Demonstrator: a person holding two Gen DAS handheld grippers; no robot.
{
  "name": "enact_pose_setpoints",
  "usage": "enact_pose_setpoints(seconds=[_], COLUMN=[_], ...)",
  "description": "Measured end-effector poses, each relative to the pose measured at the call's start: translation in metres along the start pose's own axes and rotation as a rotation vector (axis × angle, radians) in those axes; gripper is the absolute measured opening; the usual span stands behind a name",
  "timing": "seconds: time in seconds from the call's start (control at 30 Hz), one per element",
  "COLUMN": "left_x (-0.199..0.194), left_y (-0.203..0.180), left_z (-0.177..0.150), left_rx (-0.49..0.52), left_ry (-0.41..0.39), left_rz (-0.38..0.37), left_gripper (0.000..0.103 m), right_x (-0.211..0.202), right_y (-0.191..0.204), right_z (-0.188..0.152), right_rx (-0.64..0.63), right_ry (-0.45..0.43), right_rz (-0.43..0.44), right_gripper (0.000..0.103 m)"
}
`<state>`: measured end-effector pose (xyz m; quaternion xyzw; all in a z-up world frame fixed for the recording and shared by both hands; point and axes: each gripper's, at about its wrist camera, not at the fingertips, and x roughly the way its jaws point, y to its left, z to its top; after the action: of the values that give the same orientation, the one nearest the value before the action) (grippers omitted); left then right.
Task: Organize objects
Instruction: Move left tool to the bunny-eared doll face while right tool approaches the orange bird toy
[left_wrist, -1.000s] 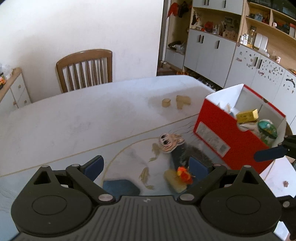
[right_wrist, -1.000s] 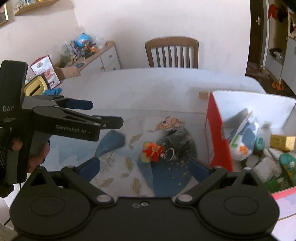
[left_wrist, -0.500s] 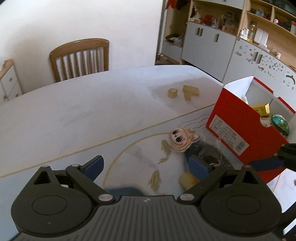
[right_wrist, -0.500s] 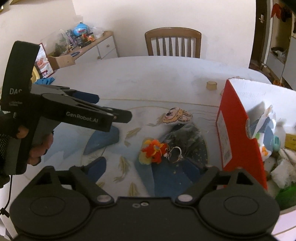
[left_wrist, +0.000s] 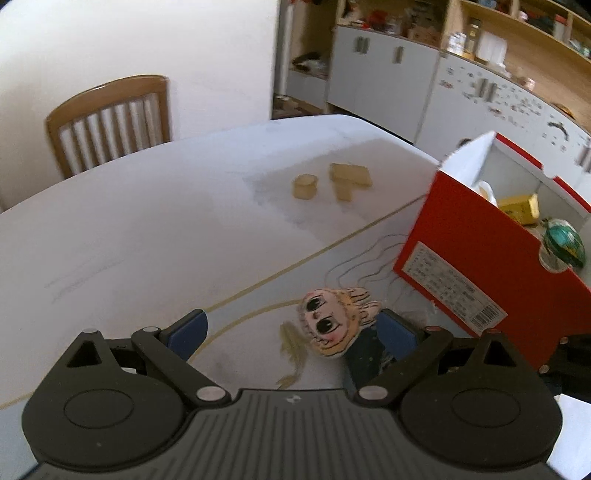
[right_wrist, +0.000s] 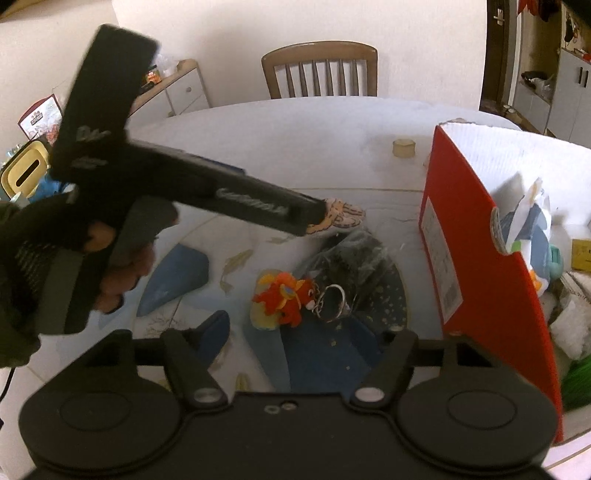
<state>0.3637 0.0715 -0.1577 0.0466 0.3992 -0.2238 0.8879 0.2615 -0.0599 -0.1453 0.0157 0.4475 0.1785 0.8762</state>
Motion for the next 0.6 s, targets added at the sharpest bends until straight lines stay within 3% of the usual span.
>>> enact_pose_setpoints(seconds=[0.17,0.6], left_x=[0.015,0.040], left_y=[-0.006,-0.004], left_z=[0.005,0.004], left_rx=[0.053,0.009], left_ry=[0.030,0.060], left_rz=[-0.038,-0.071], left_gripper=[0.098,0.095], right_x=[0.007,0.026], right_y=[0.003,0.011], right_z=[0.001,0.015], right_rx=[-0.009,0.000], right_ry=[0.009,-0.009], right_rz=[0.014,0.019], right_gripper=[0.060,0.047])
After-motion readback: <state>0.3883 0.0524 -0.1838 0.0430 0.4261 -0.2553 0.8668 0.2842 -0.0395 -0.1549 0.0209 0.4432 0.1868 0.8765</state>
